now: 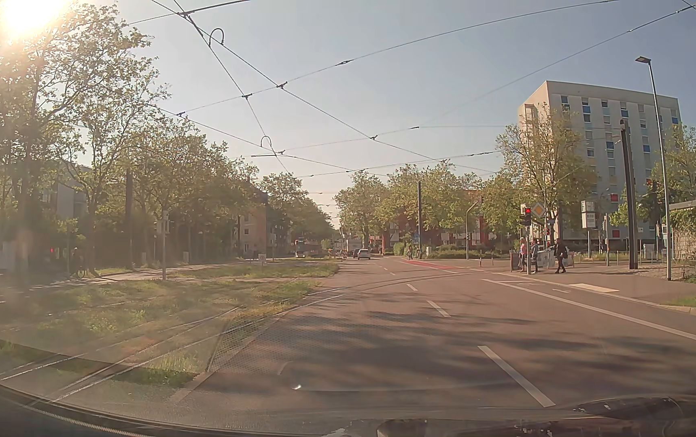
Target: Follow the waypoints while adhering to traffic rules and regulations
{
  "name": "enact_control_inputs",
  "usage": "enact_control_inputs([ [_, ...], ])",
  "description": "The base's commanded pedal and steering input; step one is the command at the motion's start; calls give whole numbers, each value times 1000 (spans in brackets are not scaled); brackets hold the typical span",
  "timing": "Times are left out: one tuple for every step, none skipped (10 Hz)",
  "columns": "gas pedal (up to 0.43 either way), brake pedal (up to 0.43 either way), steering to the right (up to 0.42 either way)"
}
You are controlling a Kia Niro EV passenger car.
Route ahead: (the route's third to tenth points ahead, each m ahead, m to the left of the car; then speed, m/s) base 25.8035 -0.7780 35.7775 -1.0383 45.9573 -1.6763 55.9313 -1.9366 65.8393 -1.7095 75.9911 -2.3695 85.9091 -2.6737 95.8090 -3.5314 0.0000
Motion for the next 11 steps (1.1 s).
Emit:
enact_control_inputs([
  [0, 256, -1],
  [0, 256, -1],
  [0, 256, -1],
  [0, 256, -1],
  [0, 256, -1],
  [0, 256, -1],
  [0, 256, -3],
  [0, 256, -8],
  [0, 256, -12],
  [0, 256, -14],
  [0, 256, -15],
])
